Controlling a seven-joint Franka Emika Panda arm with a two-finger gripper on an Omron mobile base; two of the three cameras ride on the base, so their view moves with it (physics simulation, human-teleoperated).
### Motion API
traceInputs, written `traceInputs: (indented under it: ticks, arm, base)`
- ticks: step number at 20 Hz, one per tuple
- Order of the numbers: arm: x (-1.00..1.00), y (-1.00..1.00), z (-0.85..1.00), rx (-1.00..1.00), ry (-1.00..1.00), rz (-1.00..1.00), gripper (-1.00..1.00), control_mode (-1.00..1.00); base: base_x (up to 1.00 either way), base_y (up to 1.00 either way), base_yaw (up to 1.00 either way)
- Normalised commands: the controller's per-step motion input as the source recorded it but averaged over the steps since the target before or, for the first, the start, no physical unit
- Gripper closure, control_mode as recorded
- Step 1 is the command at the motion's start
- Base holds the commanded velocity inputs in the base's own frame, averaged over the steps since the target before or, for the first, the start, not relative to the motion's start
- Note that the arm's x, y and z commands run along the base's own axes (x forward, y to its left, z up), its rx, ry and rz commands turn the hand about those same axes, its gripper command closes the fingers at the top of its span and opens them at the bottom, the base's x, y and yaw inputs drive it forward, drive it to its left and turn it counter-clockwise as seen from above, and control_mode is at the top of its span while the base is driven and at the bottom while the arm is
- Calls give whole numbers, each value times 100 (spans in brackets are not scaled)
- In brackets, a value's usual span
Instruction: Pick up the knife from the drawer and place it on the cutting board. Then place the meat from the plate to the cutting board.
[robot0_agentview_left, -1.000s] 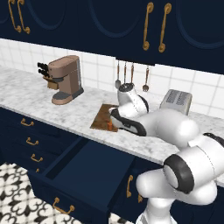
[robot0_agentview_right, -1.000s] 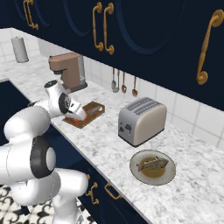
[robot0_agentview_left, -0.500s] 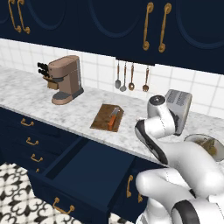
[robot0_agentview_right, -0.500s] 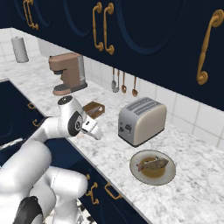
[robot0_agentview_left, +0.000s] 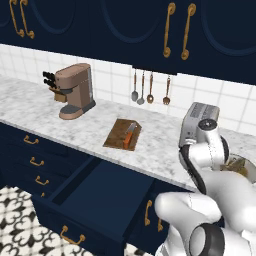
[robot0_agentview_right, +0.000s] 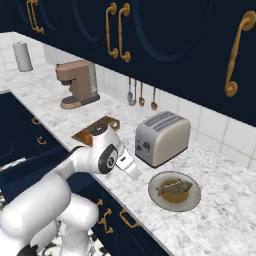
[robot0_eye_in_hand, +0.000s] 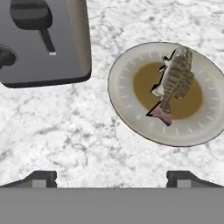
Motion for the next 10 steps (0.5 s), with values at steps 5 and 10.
traceInputs:
  ticks: [5, 10]
  arm:
    - [0, -100, 0, 16, 6, -28, -100, -100]
    - [-1, -100, 0, 20, 0, -18, -100, -100]
  base:
    - [0, 0, 0]
    - [0, 0, 0]
